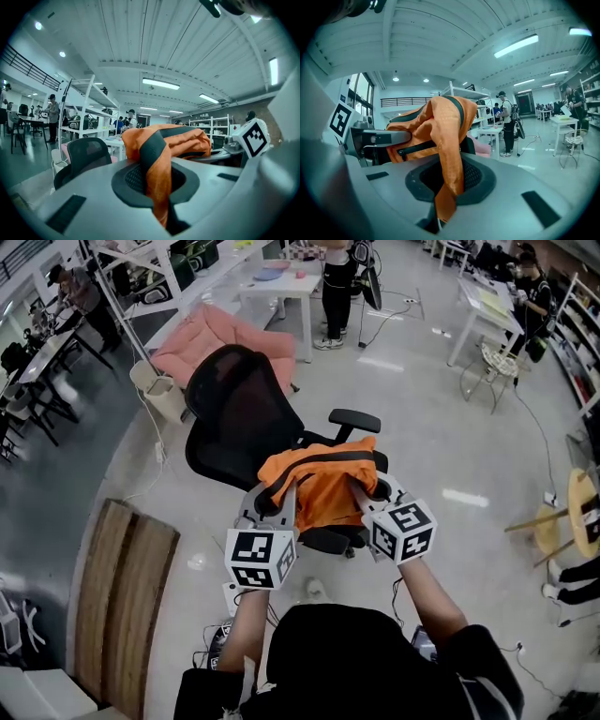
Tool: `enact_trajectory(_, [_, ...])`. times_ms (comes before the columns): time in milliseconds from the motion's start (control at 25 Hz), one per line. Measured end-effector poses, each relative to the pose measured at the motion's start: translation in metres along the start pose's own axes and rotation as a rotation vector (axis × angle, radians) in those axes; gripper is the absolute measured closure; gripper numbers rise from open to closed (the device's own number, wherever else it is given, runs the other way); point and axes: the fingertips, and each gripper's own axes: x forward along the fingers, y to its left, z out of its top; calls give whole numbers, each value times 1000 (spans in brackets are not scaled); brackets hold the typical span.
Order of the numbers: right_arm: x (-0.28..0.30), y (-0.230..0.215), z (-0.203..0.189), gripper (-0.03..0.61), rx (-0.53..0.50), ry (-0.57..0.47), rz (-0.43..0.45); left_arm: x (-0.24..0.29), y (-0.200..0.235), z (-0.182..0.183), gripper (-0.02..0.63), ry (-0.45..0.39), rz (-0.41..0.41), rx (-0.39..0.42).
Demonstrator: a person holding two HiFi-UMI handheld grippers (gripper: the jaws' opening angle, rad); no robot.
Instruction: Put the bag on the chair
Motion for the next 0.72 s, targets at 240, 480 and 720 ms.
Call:
enact_trajectory(240, [38,-1,1,549,-12,10,7,16,34,-5,589,-4,14,-22])
enact_trajectory(480, [55,-1,-2,549,-18,37,15,21,48,-11,589,17,21,-44])
enact_trajectory(720, [75,-6,-7,549,-13,69,28,32,63,-20,589,49,23,-61])
